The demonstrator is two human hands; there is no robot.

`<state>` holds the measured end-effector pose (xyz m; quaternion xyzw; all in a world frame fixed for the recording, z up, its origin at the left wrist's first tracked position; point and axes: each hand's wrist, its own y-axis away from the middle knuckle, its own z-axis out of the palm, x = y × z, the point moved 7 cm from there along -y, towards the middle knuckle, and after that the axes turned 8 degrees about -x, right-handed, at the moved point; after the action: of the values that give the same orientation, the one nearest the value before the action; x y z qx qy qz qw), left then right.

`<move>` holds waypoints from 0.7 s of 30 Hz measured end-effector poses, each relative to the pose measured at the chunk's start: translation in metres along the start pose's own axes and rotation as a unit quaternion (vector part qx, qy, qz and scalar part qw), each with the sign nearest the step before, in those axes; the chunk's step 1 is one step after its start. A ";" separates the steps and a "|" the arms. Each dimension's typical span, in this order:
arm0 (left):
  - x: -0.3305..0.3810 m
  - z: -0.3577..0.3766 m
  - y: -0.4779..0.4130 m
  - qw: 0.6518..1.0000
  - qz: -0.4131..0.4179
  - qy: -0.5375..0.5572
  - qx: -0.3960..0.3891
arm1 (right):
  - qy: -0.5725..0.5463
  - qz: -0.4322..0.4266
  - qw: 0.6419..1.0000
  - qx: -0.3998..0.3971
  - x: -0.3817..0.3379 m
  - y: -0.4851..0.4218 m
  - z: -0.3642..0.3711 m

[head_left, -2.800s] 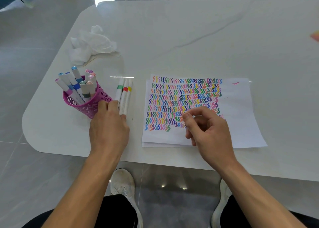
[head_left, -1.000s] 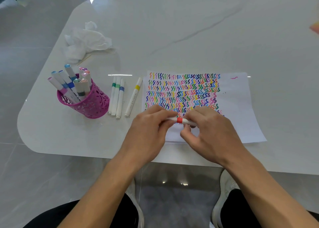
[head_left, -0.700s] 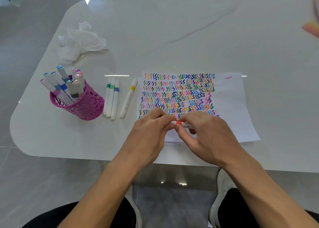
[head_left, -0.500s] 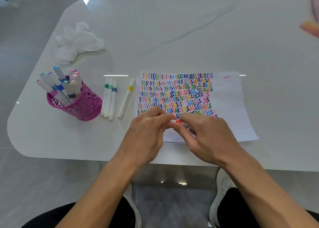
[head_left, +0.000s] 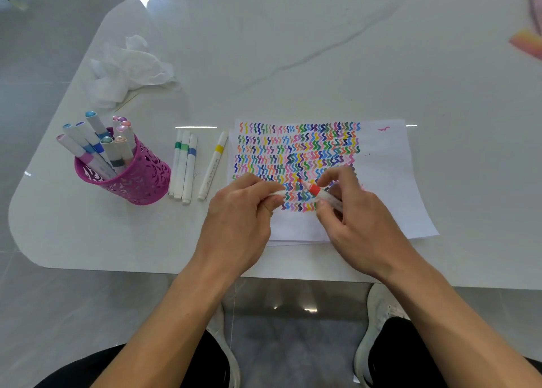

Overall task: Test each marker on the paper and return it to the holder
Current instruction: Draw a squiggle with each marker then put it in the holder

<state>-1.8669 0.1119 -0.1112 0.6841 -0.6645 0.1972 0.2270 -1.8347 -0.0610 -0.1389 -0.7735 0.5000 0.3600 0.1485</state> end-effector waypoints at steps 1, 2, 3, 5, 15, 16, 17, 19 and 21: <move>-0.003 0.000 0.000 1.000 -0.008 0.003 0.001 | -0.038 0.010 0.999 -0.004 0.003 0.000 -0.001; -0.006 0.000 -0.001 1.000 -0.011 0.003 0.001 | -0.070 0.017 0.997 -0.007 0.005 0.000 -0.002; -0.008 0.000 -0.001 1.000 -0.010 -0.001 0.000 | -0.089 0.018 0.996 -0.007 0.005 0.000 -0.004; -0.009 0.001 -0.001 1.000 0.004 -0.027 -0.002 | -0.118 0.010 0.993 -0.006 0.007 -0.001 -0.006; -0.021 0.009 -0.004 0.993 0.025 -0.116 -0.021 | -0.280 0.008 0.960 -0.013 0.011 -0.007 0.001; -0.021 0.009 -0.004 0.993 0.026 -0.116 -0.019 | -0.265 0.006 0.964 -0.013 0.010 -0.007 0.002; -0.021 0.009 -0.004 0.993 0.024 -0.114 -0.016 | -0.258 0.005 0.966 -0.012 0.009 -0.006 0.004; -0.021 0.010 -0.004 0.994 0.019 -0.111 -0.013 | -0.261 0.005 0.965 -0.013 0.006 -0.006 0.009; -0.020 0.010 -0.004 0.994 0.019 -0.108 -0.007 | -0.257 0.006 0.966 -0.012 0.002 -0.005 0.014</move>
<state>-1.8642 0.1224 -0.1310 0.6872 -0.6994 0.1218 0.1542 -1.8356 -0.0520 -0.1509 -0.6537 0.4455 0.5534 0.2607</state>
